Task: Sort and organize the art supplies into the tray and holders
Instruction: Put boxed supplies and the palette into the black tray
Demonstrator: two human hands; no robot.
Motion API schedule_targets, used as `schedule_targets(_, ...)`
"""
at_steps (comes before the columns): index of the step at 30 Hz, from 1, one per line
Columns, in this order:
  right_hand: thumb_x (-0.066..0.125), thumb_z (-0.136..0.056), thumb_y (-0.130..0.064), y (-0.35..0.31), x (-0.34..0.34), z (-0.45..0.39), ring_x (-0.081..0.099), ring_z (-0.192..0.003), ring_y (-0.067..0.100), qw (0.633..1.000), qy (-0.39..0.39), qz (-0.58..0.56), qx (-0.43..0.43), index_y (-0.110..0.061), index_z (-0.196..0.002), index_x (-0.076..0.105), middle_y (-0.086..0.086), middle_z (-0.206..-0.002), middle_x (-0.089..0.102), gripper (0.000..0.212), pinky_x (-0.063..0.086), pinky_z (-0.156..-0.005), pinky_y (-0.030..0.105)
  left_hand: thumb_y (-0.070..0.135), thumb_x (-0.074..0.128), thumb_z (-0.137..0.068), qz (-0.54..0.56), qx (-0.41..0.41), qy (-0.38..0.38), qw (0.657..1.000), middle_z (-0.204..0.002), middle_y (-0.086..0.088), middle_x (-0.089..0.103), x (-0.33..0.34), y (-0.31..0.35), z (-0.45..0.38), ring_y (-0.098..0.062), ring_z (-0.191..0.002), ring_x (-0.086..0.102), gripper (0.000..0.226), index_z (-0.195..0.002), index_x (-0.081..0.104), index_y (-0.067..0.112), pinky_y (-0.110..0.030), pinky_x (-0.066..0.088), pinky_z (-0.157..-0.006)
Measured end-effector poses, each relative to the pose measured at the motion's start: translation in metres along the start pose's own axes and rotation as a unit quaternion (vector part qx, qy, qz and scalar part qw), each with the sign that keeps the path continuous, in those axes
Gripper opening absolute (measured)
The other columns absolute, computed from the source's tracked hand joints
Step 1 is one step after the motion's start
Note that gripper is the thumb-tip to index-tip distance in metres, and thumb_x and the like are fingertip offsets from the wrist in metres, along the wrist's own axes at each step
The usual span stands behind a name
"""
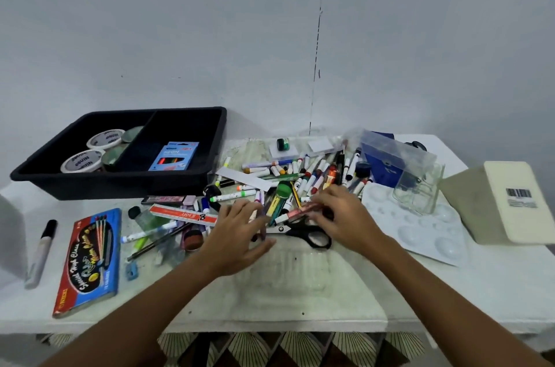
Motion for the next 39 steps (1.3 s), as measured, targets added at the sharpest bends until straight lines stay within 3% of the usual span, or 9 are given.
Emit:
schedule_targets(7,0.06,-0.09,-0.019,0.074,-0.028,-0.072,0.045,-0.118,0.031,0.986,0.018,0.019,0.163,-0.018,-0.117,0.067,0.01,-0.122,0.058,0.028,0.042,-0.096,0.045,0.054,0.046,-0.082,0.048,-0.078,0.009,0.996,-0.097,0.004,0.06,0.013,0.0,-0.097,-0.018,-0.099,0.047,0.043,-0.096,0.072,0.022,-0.038,0.035,-0.079)
schedule_targets(10,0.057,-0.088,-0.006,0.104,-0.034,-0.087,0.056,-0.11,0.032,0.981,0.02,-0.025,0.19,-0.014,-0.115,0.068,0.012,-0.117,0.063,0.03,0.05,-0.088,0.043,0.046,0.056,-0.087,0.059,-0.098,-0.053,0.992,-0.101,0.004,0.061,0.027,0.011,-0.133,-0.02,-0.104,0.046,0.034,-0.107,0.07,0.022,-0.034,0.024,-0.079)
schedule_targets(14,0.051,-0.089,0.002,0.136,-0.039,-0.093,0.064,-0.09,0.027,0.977,-0.006,-0.052,0.207,-0.011,-0.109,0.07,0.012,-0.109,0.068,0.031,0.053,-0.078,0.036,0.04,0.056,-0.089,0.037,-0.086,-0.127,0.988,-0.105,0.005,0.066,0.052,0.024,-0.169,-0.02,-0.108,0.047,0.029,-0.112,0.066,0.025,-0.038,0.027,-0.088)
schedule_targets(23,0.055,-0.09,-0.001,0.153,-0.042,-0.08,0.065,-0.086,0.022,0.979,-0.037,-0.054,0.194,-0.011,-0.1,0.072,0.007,-0.1,0.071,0.023,0.056,-0.078,0.039,0.033,0.052,-0.088,0.04,-0.071,-0.151,0.985,-0.084,0.004,0.07,0.079,0.02,-0.193,-0.02,-0.086,0.062,0.021,-0.097,0.069,0.024,-0.039,0.047,-0.087)
schedule_targets(29,0.054,-0.094,-0.006,0.151,-0.038,-0.082,0.062,-0.076,0.013,0.979,-0.023,-0.054,0.196,-0.012,-0.105,0.072,0.006,-0.099,0.072,0.022,0.047,-0.066,0.024,0.033,0.06,-0.086,0.091,-0.108,-0.157,0.977,-0.092,-0.005,0.07,0.08,0.018,-0.199,-0.024,-0.09,0.063,0.025,-0.104,0.068,0.017,-0.037,0.051,-0.081)
schedule_targets(32,0.053,-0.095,-0.007,0.151,-0.037,-0.083,0.058,-0.066,0.006,0.978,-0.024,-0.057,0.199,-0.013,-0.106,0.071,0.005,-0.092,0.074,0.022,0.041,-0.057,0.015,0.021,0.067,-0.079,0.168,-0.151,-0.135,0.965,-0.093,-0.006,0.071,0.073,0.011,-0.197,-0.024,-0.09,0.064,0.038,-0.116,0.064,0.013,-0.035,0.052,-0.08)
schedule_targets(34,0.053,-0.095,-0.007,0.149,-0.037,-0.085,0.06,-0.067,0.008,0.979,-0.02,-0.062,0.196,-0.013,-0.107,0.071,0.005,-0.093,0.074,0.022,0.047,-0.062,0.02,0.015,0.068,-0.076,0.23,-0.186,-0.113,0.949,-0.085,-0.001,0.071,0.064,0.0,-0.194,-0.017,-0.081,0.065,0.045,-0.121,0.06,0.014,-0.028,0.051,-0.075)
schedule_targets(36,0.056,-0.094,-0.009,0.144,-0.037,-0.089,0.061,-0.075,0.01,0.98,-0.017,-0.076,0.185,-0.013,-0.109,0.071,0.004,-0.1,0.072,0.021,0.051,-0.072,0.027,0.013,0.069,-0.076,0.282,-0.22,-0.093,0.929,-0.079,0.006,0.069,0.056,-0.011,-0.191,-0.01,-0.073,0.064,0.048,-0.122,0.058,0.021,-0.022,0.05,-0.07)
schedule_targets(39,0.064,-0.091,-0.023,0.13,-0.026,-0.106,0.056,-0.094,0.015,0.986,-0.045,-0.055,0.148,-0.015,-0.113,0.069,0.003,-0.108,0.065,0.025,0.043,-0.075,0.028,0.008,0.066,-0.079,0.372,-0.257,-0.087,0.888,-0.077,0.004,0.068,0.049,-0.028,-0.183,-0.018,-0.069,0.067,0.049,-0.122,0.056,0.029,-0.034,0.058,-0.071)
Point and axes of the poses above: each hand's wrist, its own z-axis away from the middle knuckle, its own x-axis out of the palm, y = z × x, the point moved 5 cm from there along -z, towards the middle knuckle
